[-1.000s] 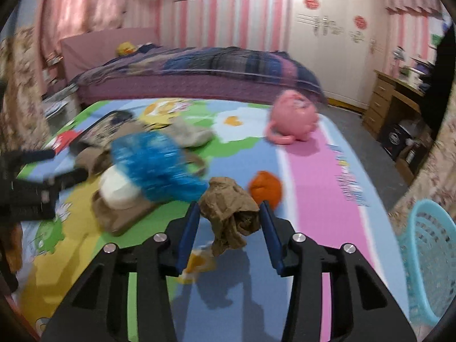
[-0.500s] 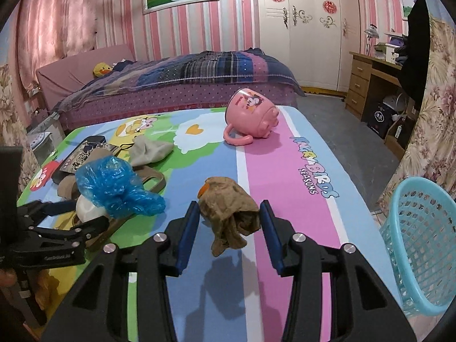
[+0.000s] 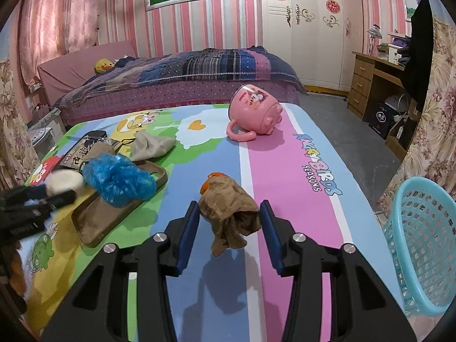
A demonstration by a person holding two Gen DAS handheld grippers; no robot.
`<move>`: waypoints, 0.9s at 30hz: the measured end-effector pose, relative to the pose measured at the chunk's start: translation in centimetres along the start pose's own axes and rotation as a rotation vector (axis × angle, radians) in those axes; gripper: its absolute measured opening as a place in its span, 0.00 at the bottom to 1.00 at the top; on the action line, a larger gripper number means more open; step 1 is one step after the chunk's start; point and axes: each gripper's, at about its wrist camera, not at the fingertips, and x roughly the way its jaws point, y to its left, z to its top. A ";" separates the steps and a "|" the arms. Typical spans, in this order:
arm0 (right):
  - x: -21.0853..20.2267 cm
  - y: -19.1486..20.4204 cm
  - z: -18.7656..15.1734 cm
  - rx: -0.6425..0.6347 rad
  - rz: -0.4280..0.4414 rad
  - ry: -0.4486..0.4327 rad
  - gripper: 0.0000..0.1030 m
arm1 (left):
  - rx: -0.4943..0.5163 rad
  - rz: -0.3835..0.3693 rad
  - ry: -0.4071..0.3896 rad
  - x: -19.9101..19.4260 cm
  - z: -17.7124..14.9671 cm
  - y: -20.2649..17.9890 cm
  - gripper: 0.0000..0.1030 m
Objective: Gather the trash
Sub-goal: 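Grasp the round cream soap dish with the left gripper while the right holds the stocking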
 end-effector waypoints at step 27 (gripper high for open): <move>-0.1 -0.8 -0.6 -0.003 -0.030 0.017 0.43 | -0.188 0.171 0.006 -1.2 0.8 9.6 0.79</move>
